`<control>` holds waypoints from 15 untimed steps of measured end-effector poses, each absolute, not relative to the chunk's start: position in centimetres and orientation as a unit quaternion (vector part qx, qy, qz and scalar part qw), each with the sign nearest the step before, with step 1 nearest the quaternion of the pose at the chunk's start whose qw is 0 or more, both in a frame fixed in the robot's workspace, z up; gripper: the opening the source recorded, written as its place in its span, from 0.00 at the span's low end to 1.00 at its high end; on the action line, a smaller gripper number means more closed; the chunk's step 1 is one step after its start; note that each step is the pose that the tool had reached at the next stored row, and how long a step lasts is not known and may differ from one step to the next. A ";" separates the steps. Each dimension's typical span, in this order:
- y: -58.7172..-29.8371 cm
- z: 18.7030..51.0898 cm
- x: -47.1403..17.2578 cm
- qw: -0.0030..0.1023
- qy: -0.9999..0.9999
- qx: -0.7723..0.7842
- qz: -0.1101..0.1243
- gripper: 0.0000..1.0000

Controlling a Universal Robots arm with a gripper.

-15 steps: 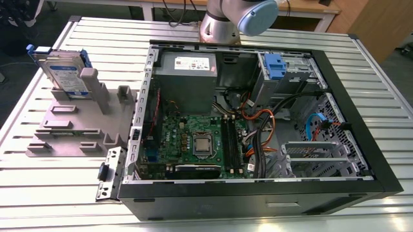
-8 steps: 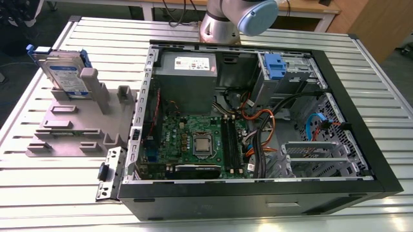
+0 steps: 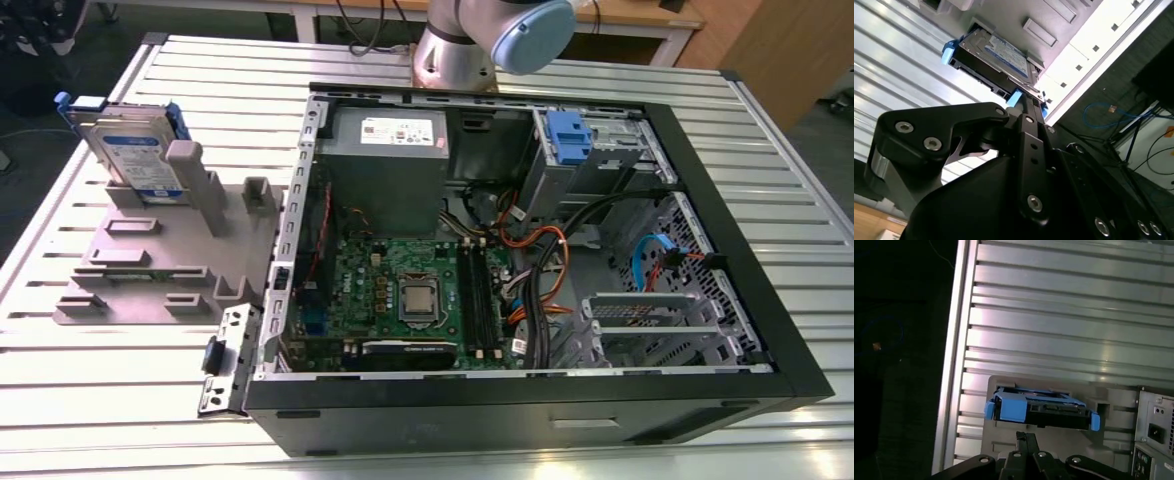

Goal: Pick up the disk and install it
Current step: 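Pick up the disk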

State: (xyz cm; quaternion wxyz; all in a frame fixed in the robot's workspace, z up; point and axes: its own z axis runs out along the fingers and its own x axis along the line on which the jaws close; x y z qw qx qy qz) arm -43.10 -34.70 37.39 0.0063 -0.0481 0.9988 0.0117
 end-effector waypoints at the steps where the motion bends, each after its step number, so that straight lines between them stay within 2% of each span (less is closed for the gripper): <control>1: -34.7 37.4 -43.1 0.006 0.998 -0.056 0.012 0.11; 15: -34.7 37.2 -43.1 0.006 0.986 -0.167 0.012 0.11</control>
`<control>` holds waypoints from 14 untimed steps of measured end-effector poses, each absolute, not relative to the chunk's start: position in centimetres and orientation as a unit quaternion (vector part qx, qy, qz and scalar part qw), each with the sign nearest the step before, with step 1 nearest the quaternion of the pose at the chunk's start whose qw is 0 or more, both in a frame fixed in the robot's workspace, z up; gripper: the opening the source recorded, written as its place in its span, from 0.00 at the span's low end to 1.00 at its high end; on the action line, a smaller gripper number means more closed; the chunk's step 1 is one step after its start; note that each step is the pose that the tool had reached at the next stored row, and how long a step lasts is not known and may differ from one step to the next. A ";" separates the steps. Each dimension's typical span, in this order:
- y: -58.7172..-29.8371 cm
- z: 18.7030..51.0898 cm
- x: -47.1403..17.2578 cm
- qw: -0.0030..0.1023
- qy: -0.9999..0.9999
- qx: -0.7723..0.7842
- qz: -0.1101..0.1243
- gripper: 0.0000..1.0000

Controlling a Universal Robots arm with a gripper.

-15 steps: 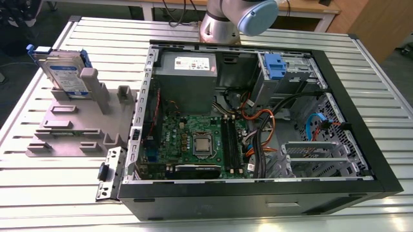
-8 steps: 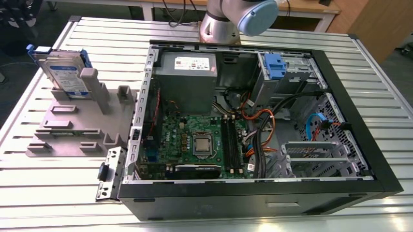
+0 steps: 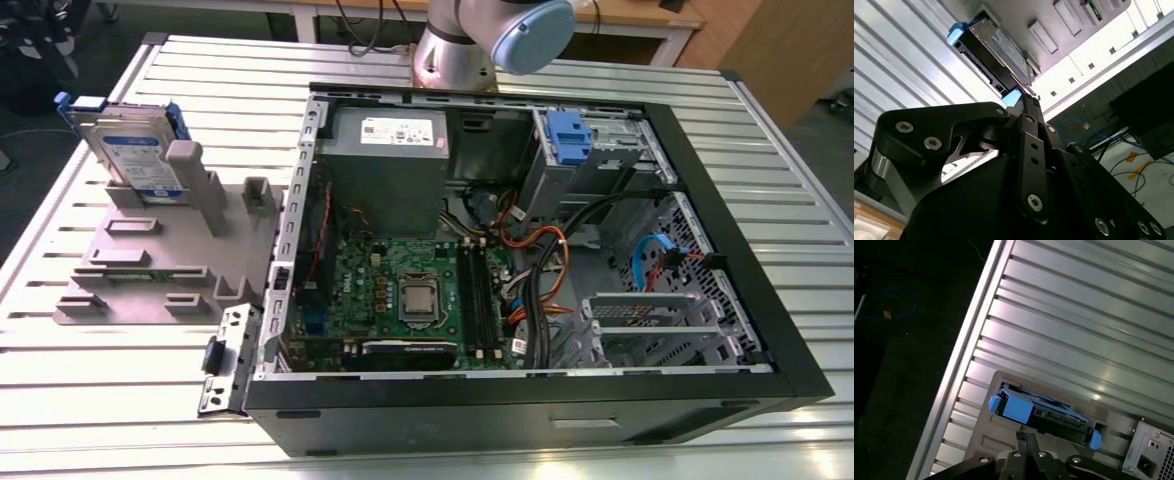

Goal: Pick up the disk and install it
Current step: 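Pick up the disk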

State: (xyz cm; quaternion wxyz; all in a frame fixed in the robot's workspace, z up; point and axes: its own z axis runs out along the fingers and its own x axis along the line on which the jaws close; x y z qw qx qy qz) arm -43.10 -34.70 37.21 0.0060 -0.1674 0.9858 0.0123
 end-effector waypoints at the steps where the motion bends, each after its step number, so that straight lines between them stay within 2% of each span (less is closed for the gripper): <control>1: -34.7 37.2 -43.1 0.006 0.985 -0.174 0.012 0.11; 14: -34.7 37.1 -43.1 0.006 0.966 -0.257 0.013 0.11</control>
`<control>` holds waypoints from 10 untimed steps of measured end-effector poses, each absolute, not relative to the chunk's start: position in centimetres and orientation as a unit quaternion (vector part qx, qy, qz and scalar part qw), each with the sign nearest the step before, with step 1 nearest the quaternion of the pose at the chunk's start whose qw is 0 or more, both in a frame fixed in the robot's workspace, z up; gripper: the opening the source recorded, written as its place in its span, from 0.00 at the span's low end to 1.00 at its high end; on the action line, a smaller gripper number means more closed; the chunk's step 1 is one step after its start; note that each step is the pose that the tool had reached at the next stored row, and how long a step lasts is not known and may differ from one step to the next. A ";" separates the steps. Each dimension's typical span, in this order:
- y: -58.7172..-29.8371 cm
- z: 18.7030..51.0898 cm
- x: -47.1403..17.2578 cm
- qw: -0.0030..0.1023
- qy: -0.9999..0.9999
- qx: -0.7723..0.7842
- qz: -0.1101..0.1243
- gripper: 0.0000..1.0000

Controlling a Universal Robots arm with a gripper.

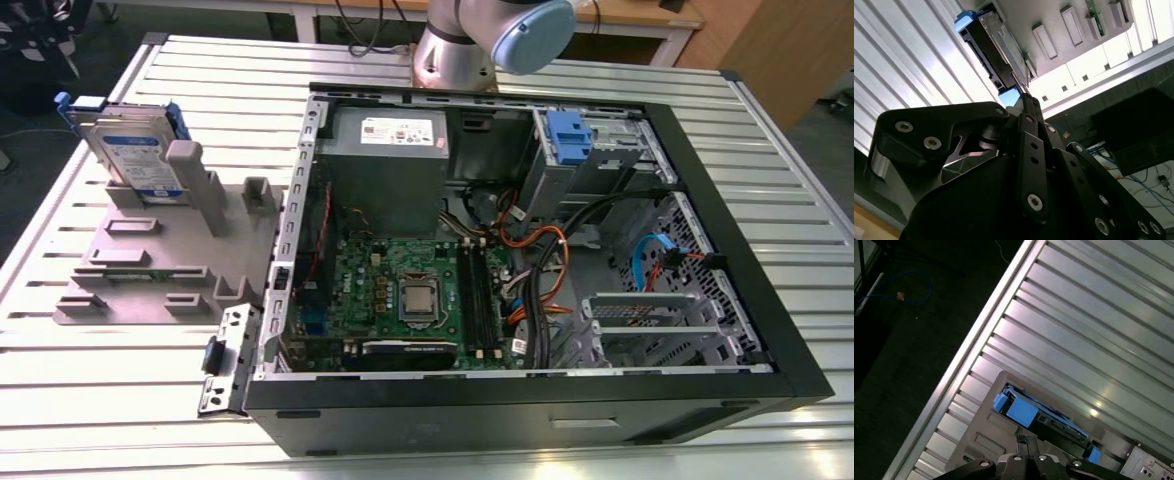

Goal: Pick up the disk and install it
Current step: 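Pick up the disk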

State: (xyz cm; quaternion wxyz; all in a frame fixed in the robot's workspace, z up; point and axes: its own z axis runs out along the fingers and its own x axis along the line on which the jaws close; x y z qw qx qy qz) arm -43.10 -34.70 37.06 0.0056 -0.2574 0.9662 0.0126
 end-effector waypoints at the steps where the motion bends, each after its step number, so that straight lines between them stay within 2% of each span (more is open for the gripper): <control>1: -34.7 37.1 -43.1 0.006 0.965 -0.263 0.013 0.11; 10: -34.7 36.9 -43.1 0.005 0.946 -0.325 0.013 0.11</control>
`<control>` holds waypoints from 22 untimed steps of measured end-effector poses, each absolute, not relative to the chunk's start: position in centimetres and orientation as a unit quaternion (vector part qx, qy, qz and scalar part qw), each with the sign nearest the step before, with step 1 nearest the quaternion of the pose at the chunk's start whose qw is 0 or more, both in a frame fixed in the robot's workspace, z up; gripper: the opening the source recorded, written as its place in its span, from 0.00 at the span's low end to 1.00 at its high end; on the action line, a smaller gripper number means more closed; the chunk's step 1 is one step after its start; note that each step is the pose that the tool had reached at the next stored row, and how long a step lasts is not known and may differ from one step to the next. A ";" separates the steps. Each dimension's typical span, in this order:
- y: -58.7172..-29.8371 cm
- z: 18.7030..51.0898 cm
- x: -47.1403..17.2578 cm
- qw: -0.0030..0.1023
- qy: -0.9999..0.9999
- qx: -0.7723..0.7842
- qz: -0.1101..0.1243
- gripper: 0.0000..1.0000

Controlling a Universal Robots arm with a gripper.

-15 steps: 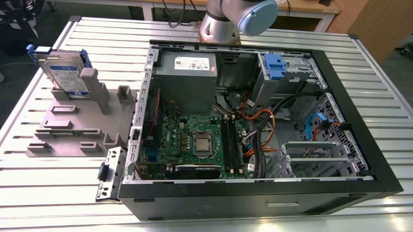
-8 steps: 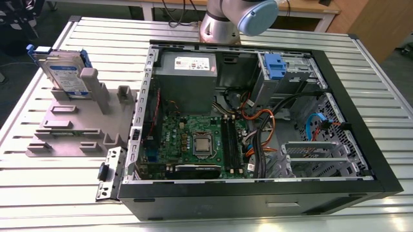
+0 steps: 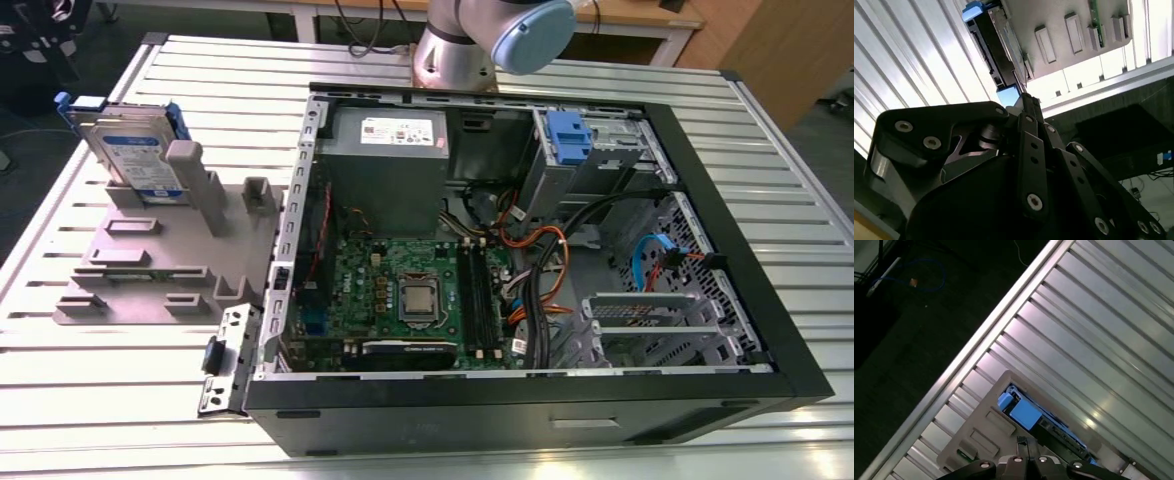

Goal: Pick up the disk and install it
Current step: 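Pick up the disk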

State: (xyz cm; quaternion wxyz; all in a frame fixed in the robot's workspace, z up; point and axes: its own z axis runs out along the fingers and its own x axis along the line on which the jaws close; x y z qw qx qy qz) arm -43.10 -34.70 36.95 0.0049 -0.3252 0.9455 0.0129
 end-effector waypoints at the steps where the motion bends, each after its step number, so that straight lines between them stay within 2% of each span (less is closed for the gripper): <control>1: -34.7 36.9 -43.1 0.005 0.943 -0.333 0.013 0.11; 22: -34.7 36.7 -43.1 0.004 0.905 -0.425 0.013 0.11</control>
